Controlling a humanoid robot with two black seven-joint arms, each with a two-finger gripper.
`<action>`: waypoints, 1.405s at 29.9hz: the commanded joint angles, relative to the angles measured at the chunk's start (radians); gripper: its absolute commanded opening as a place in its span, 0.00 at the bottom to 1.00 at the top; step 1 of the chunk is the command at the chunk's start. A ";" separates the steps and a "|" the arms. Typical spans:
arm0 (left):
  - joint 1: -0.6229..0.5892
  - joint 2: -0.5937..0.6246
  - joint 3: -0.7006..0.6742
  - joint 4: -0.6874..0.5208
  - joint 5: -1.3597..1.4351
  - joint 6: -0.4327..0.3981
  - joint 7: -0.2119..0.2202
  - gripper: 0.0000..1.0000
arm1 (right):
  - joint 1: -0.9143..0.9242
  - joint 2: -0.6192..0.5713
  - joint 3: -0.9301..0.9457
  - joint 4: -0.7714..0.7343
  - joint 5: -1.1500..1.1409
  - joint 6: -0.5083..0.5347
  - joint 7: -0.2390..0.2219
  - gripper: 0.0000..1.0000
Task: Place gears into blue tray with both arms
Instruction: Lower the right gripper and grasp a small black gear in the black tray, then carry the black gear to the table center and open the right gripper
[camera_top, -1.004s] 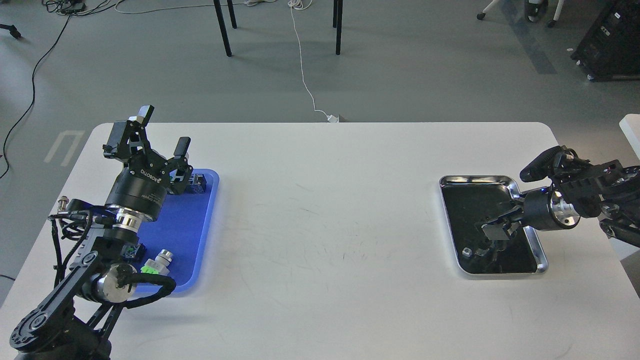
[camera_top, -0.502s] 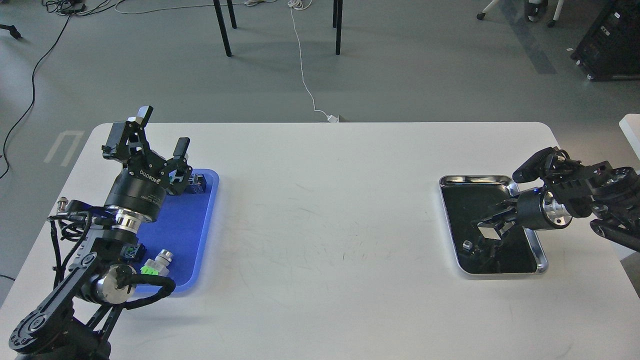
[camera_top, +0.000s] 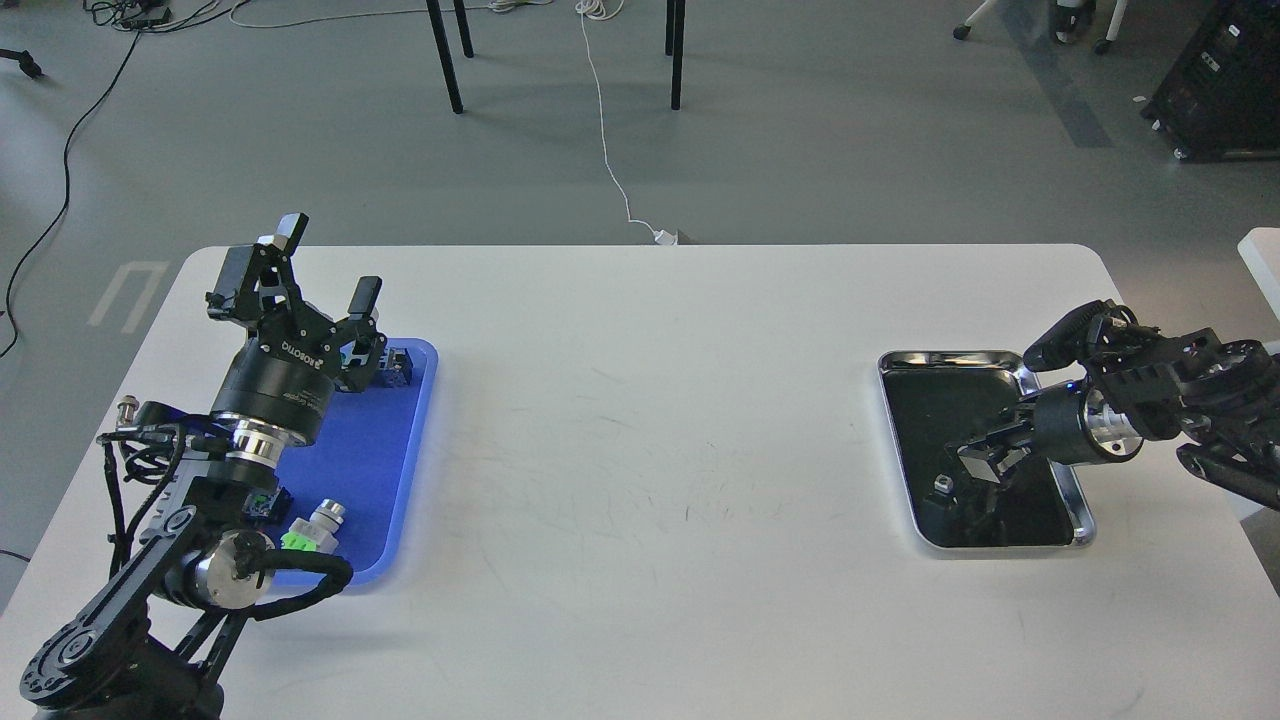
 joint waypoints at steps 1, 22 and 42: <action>0.000 -0.002 0.001 0.000 0.000 -0.001 0.000 0.98 | -0.002 0.001 0.001 -0.004 -0.001 0.001 -0.001 0.44; -0.003 -0.019 0.004 0.000 0.000 -0.002 0.002 0.98 | 0.041 -0.012 0.009 0.044 0.001 0.001 -0.001 0.13; -0.003 -0.007 0.004 -0.001 0.006 0.001 0.002 0.98 | 0.231 0.399 -0.124 0.176 0.371 -0.148 -0.001 0.14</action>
